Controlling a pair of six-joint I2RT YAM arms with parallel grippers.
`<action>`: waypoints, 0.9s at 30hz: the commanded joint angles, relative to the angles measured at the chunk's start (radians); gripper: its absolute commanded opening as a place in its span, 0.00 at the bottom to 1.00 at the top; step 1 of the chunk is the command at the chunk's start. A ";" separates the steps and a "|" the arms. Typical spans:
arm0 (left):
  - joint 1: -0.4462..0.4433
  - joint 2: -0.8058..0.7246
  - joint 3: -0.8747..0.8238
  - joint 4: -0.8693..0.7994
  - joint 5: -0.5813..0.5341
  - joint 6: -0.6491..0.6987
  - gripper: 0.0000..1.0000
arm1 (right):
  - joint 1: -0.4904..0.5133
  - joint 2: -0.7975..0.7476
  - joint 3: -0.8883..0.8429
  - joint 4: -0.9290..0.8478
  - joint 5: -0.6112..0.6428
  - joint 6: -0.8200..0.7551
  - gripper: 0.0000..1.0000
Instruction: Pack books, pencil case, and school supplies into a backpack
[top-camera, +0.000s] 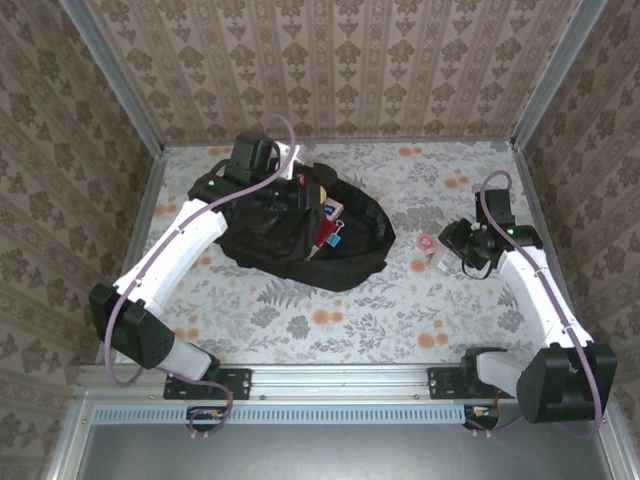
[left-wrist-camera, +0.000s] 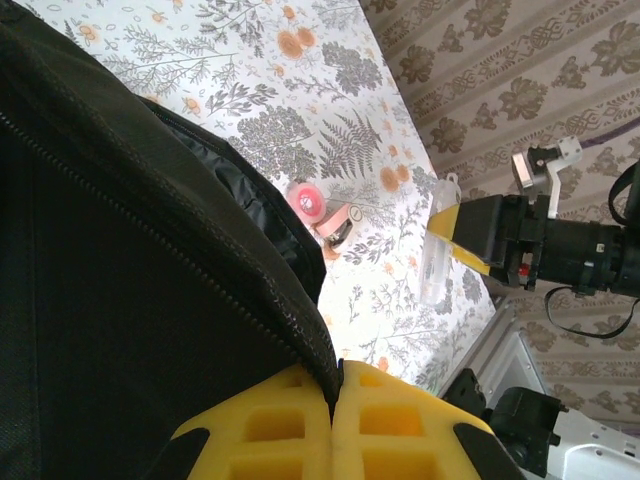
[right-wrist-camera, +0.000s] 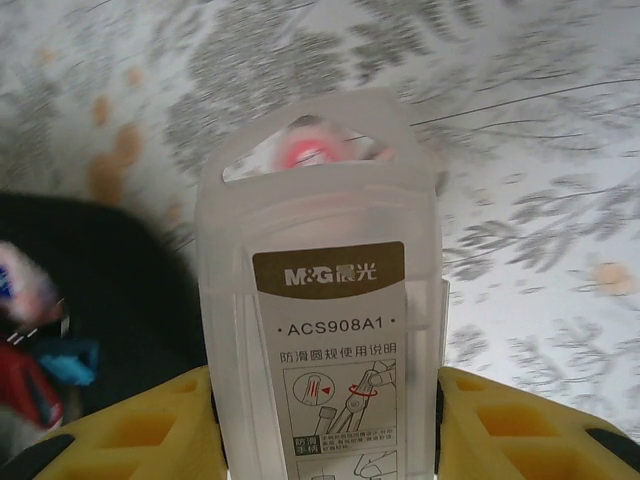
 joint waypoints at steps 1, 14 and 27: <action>-0.010 0.003 0.052 0.018 0.013 0.001 0.00 | 0.074 0.002 0.056 0.038 -0.085 0.049 0.48; 0.004 -0.009 -0.013 0.117 0.114 -0.003 0.00 | 0.428 0.358 0.342 0.262 -0.231 0.147 0.49; 0.027 -0.055 -0.038 0.148 0.127 -0.018 0.00 | 0.528 0.705 0.563 0.277 -0.239 0.346 0.50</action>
